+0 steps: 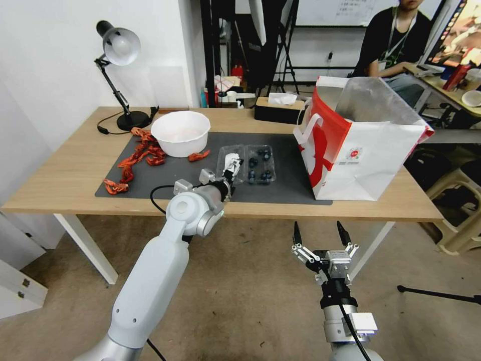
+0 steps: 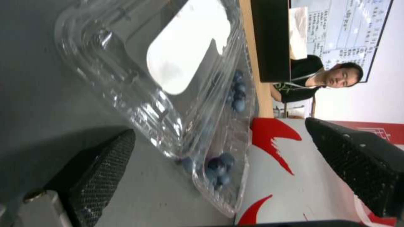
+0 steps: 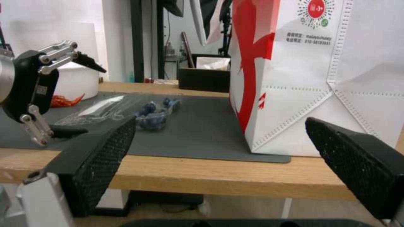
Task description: Close the takeout container lid, then place the container into the takeout bag.
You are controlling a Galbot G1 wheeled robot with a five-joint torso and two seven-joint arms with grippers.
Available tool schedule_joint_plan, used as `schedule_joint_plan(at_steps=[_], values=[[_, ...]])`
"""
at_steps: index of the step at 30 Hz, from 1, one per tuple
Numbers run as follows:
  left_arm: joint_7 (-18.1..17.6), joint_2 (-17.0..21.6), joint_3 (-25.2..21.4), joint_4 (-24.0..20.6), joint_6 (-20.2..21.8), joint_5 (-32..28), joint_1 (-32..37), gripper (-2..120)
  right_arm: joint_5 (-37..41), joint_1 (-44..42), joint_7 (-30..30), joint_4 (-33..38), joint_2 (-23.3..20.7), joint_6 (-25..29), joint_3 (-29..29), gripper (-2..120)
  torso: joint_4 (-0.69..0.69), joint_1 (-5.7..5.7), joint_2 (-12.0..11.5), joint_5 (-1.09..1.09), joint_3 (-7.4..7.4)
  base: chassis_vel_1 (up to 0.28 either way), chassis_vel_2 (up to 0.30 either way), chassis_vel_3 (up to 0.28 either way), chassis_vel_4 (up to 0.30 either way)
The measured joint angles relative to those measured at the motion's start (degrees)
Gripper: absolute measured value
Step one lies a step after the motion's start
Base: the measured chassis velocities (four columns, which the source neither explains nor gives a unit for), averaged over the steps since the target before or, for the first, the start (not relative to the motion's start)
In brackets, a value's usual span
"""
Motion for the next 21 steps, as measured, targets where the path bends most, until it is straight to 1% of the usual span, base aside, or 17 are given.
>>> schedule_joint_plan(at_steps=[5,8,9,12,13,15,17,18,21], values=[[2.2,0.4,1.2,0.5,-1.0,2.7,-0.1,100,0.0,-0.1,0.0,0.0,0.0,0.1,0.1,100,0.0,0.01,0.0,0.0,0.0,0.0,0.0,0.0,0.0],[4.6,1.1,2.6,-0.9,-1.5,6.3,0.9,100,-0.1,-0.2,0.0,-0.1,0.0,0.3,0.1,100,0.0,0.0,0.0,0.0,0.0,0.0,0.0,0.0,0.0],[4.6,1.1,2.6,-0.9,-1.5,6.3,0.9,100,-0.1,-0.2,0.0,-0.1,0.0,0.3,0.1,100,0.0,0.0,0.0,0.0,0.0,0.0,0.0,0.0,0.0],[8.9,2.0,5.1,-1.9,-2.9,13.7,1.9,100,-0.3,-0.2,0.0,-0.3,0.2,0.4,0.1,100,0.0,0.0,0.0,0.0,0.0,0.0,0.0,0.0,0.0],[8.9,2.0,5.1,-1.9,-2.9,13.7,1.9,100,-0.3,-0.2,0.0,-0.3,0.2,0.4,0.1,100,0.0,0.0,0.0,0.0,0.0,0.0,0.0,0.0,0.0],[12.0,2.4,6.7,-1.8,-4.3,18.4,2.4,100,-0.4,-0.2,0.0,-0.3,0.2,0.5,0.0,100,0.0,0.01,0.0,0.0,0.0,0.0,0.0,0.0,0.0],[14.8,2.9,8.1,-1.4,-5.7,22.8,2.7,100,-0.4,-0.2,0.0,-0.3,0.2,0.6,0.1,100,0.0,0.0,0.0,0.0,0.0,0.0,0.0,0.0,0.0],[14.8,2.9,8.1,-1.4,-5.7,22.8,2.7,100,-0.4,-0.2,0.0,-0.3,0.2,0.6,0.1,100,0.0,0.0,0.0,0.0,0.0,0.0,0.0,0.0,0.0],[18.9,3.6,9.9,-0.1,-8.1,29.6,2.9,100,-0.5,-0.3,0.0,-0.3,0.2,0.7,0.2,100,0.0,0.01,0.0,0.0,0.0,0.0,0.0,0.0,0.0]])
